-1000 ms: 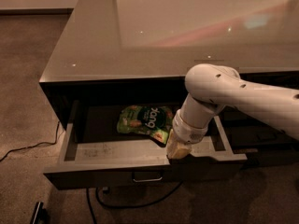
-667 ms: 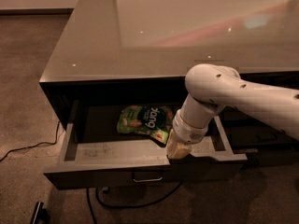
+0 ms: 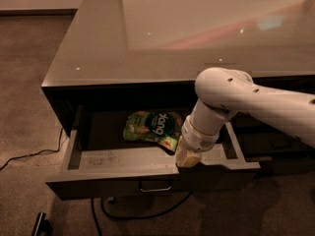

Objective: Open top drawer

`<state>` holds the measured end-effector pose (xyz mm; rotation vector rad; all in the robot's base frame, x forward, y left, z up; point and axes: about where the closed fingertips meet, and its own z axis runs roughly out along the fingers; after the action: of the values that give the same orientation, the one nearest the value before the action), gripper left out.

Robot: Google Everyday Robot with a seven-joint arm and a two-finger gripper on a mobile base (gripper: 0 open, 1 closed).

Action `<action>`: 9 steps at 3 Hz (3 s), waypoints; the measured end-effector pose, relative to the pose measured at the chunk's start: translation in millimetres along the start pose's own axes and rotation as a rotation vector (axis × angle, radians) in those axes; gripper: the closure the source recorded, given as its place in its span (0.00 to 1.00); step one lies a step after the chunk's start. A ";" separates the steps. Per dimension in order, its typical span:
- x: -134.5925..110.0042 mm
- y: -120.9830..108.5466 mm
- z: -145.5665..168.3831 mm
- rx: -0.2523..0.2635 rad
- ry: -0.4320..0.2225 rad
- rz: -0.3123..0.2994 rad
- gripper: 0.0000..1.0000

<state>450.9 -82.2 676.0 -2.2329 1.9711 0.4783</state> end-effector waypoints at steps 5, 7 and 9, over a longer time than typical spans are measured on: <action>-5.3 -11.9 -13.3 0.041 -0.050 -0.033 0.18; -8.8 -19.1 -11.0 0.035 -0.017 -0.069 0.65; 6.4 -4.8 7.8 -0.013 -0.008 -0.004 1.00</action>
Offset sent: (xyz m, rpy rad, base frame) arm 0.0000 0.0000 0.0000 0.0000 0.0000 0.0000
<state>455.1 -85.2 666.0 -2.2386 1.9641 0.5001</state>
